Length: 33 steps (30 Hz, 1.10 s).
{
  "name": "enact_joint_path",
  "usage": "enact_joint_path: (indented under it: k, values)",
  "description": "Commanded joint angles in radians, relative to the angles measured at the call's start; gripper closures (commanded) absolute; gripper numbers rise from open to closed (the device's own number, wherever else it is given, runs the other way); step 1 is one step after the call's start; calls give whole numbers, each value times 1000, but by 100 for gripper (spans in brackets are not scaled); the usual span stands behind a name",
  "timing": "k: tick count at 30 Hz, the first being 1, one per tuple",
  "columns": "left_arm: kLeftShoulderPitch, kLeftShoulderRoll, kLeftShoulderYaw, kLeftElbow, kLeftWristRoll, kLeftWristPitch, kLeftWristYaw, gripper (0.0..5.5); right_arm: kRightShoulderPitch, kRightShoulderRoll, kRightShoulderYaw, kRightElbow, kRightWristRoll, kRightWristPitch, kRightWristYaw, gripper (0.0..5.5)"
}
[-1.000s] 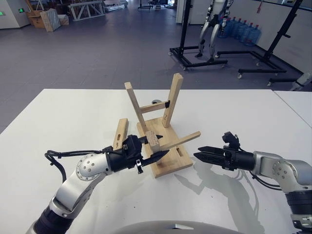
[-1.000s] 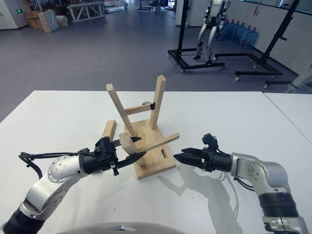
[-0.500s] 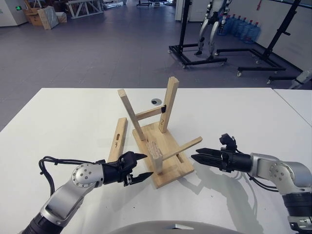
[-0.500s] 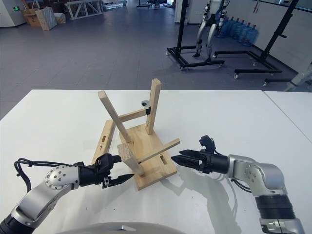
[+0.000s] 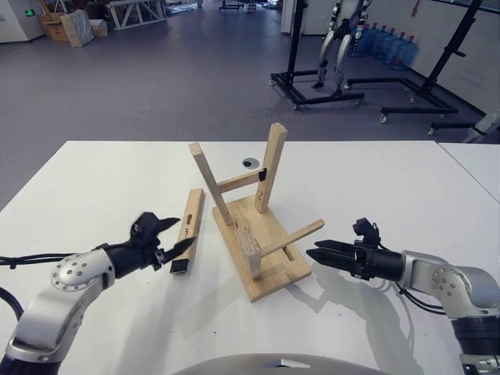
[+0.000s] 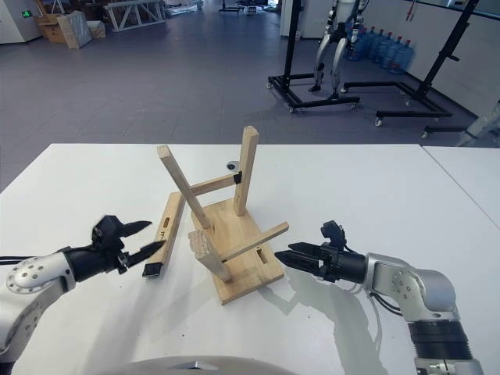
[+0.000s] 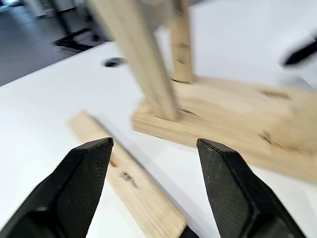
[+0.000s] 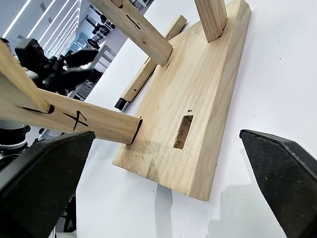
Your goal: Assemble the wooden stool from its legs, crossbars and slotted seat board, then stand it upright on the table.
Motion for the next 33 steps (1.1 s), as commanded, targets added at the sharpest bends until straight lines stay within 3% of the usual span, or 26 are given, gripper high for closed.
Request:
enact_joint_path:
  k: [1,8,25,33]
  values:
    - [-77,-90,19,-75,-74,260,189,241,17,17,-16,-25,1,-10,-24,10]
    - [-142,-220,-4,-120,-100,600,430,241,37,49,-17,-40,0,-14,-44,10]
    - [-168,-401,-114,15,91,598,580,241,32,66,-13,-42,-2,-8,-58,10]
    - [-135,-405,-140,66,162,573,575,259,30,70,-9,-41,-2,-6,-62,10]
